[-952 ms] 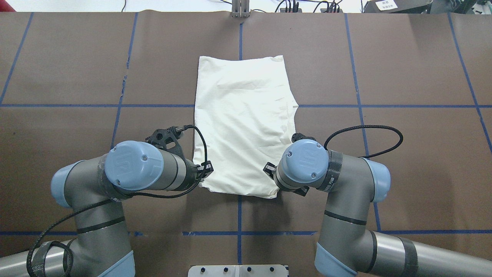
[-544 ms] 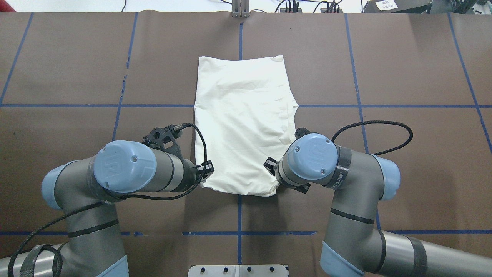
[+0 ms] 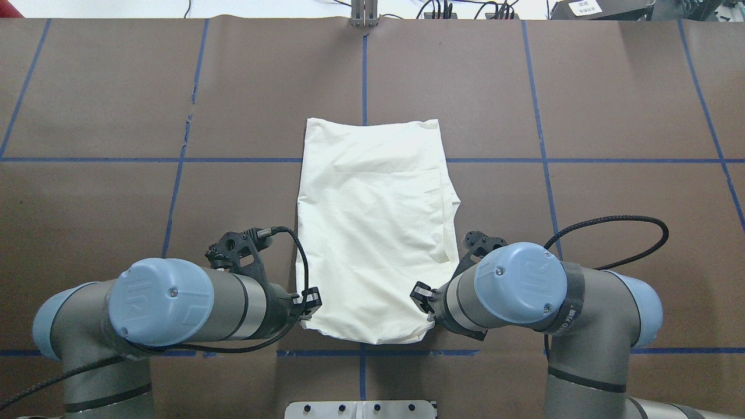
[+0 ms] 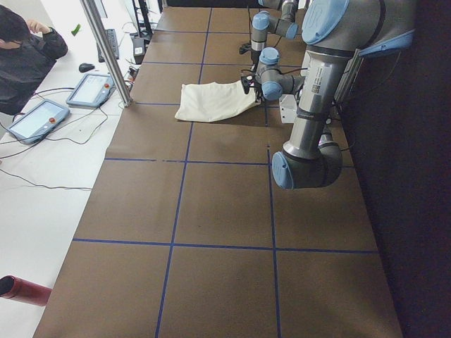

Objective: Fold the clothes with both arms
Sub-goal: 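Lift the near end with both grippers and fold it over the far end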

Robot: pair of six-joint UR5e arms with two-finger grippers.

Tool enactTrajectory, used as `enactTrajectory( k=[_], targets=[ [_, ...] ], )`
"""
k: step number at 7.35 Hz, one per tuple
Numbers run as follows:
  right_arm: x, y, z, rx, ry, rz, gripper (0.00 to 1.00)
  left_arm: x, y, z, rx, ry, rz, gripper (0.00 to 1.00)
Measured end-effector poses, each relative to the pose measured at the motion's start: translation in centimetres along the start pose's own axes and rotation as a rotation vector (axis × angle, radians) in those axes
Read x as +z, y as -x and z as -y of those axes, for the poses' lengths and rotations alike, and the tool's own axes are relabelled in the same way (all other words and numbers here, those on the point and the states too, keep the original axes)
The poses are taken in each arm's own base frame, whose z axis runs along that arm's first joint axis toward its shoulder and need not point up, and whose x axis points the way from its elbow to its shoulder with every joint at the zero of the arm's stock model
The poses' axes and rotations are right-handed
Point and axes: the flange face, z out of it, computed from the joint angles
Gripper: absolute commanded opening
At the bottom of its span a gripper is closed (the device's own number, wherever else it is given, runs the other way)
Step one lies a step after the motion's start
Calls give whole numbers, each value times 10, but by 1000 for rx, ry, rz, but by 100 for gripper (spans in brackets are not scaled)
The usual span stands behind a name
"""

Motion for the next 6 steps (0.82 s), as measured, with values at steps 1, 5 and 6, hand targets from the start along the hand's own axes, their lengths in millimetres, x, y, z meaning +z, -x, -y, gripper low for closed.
enactTrajectory(
  k=[1,5,6],
  targets=[
    [-1,2,4,-6,-3,4,0,0,-2,-7,6,17,-2,0],
    [-33,39,114,39,-90,73,0,-13,-60,84,-52,-92,-75,0],
    [-34,63,155,71,-92,86,0,-6,-78,129,-81,-130,-89,0]
  ],
)
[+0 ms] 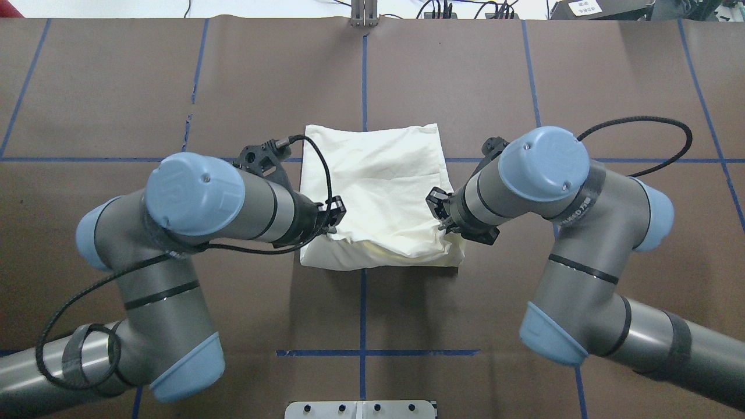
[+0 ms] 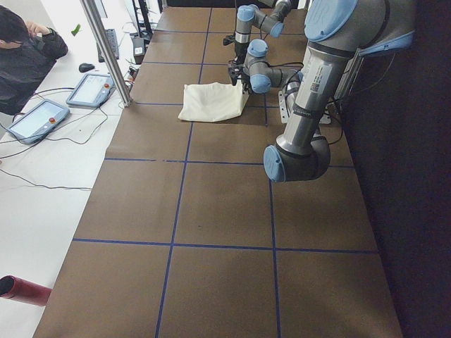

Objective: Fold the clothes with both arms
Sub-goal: 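Lift the near end with both grippers and fold it over the far end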

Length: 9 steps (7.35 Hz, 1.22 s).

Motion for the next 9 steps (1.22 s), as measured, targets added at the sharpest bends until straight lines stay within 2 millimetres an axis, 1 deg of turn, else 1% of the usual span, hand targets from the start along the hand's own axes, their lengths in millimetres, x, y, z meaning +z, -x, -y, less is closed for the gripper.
enactTrajectory(
  k=[1,2,3,4,6,7,9],
  targets=[
    [10,30,39,27,-1,-4,0,13,-7,36,-20,-30,-10,0],
    [21,58,76,51,-5,-22,0,26,-6,69,-36,-62,-13,0],
    [28,72,100,63,-9,-31,0,38,-3,93,-42,-85,-12,0],
    [33,82,116,70,-13,-28,0,47,-2,110,-43,-101,-11,0],
    [46,108,133,82,-20,-34,0,56,-7,125,-44,-117,-10,0],
    [47,119,140,89,-26,-36,0,58,-8,132,-46,-124,-11,0],
    [40,134,157,107,-42,-33,0,58,-6,149,-48,-143,-10,0]
  ],
)
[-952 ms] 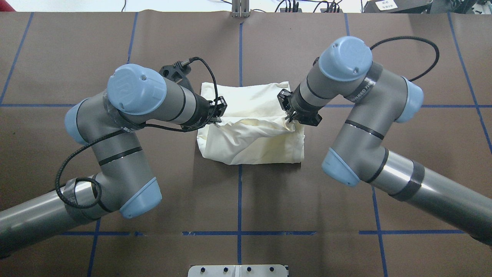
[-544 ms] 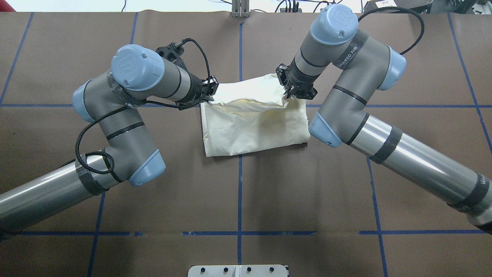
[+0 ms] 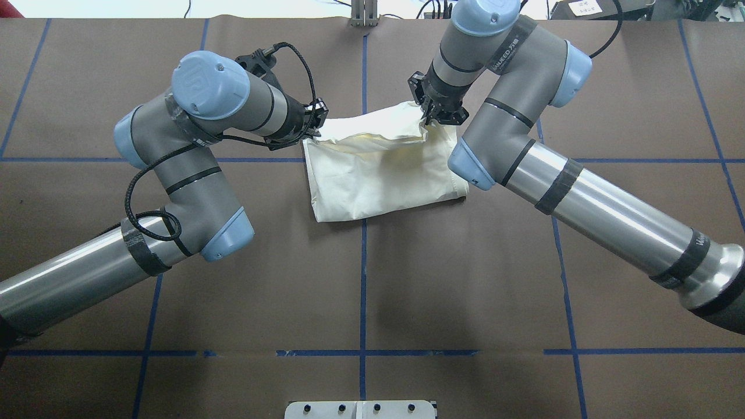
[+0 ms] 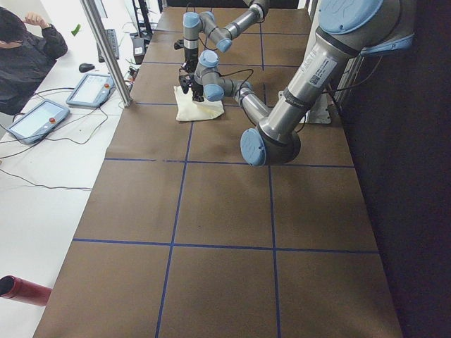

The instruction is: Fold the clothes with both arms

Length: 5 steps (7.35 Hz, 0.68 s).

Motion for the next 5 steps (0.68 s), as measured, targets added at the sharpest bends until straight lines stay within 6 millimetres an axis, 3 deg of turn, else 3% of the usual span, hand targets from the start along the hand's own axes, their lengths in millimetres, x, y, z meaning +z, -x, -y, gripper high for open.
enactTrajectory(
  k=[1,2,3,5],
  targets=[
    [0,10,6,9,-6,-5,73,3,0,7,-3,-8,6,6],
    [2,19,10,9,-8,-11,100,11,-3,12,-7,-14,18,93],
    [5,24,14,1,-11,-11,100,23,-10,25,4,-30,39,100],
    [7,23,44,-34,-5,-10,100,36,-7,88,64,-73,99,100]
  ],
)
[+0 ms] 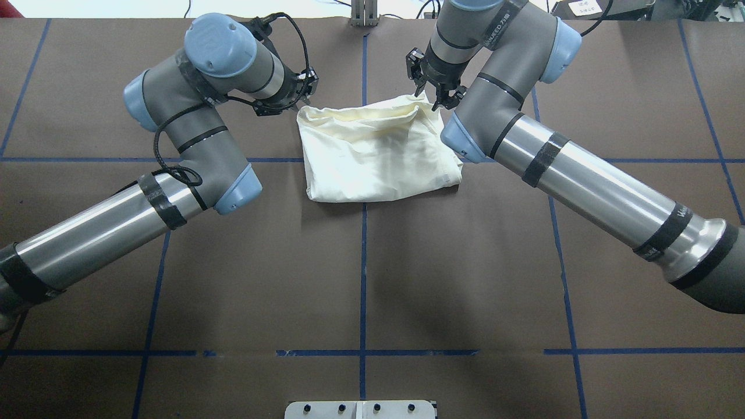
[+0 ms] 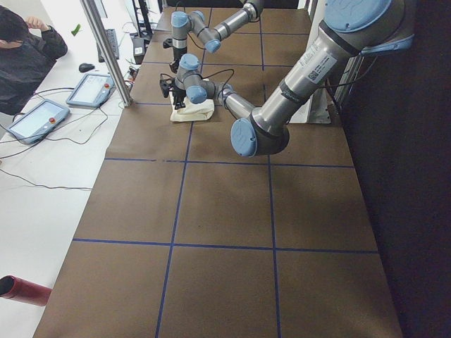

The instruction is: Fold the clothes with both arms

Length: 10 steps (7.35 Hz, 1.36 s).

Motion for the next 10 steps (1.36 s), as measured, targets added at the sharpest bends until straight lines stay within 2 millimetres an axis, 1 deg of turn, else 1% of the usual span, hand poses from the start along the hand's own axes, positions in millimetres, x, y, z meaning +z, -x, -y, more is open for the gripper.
enactTrajectory(
  k=[1,2,3,4,5,6,7,8,9,10],
  targets=[
    [-6,-2,17,-18,20,1,100,1,6,22,18,17,11,100],
    [-13,-2,23,-33,34,8,100,-1,10,30,31,43,0,100],
    [-19,-1,23,-50,39,17,100,-3,14,30,49,55,-41,100],
    [-24,-1,22,-78,37,25,100,-7,26,23,76,60,-110,100],
    [-32,-5,28,-115,25,33,100,-16,39,12,108,70,-183,100],
    [-45,-15,45,-162,5,23,100,-31,49,2,135,103,-236,100],
    [-57,-34,71,-243,-19,-11,100,-44,58,3,153,140,-260,100],
    [-68,-75,109,-358,-44,-53,100,-56,77,19,178,146,-262,100],
    [-82,-133,153,-473,-65,-86,100,-68,111,49,233,118,-242,100],
    [-100,-196,196,-570,-83,-113,100,-88,151,93,318,65,-199,100]
  ],
)
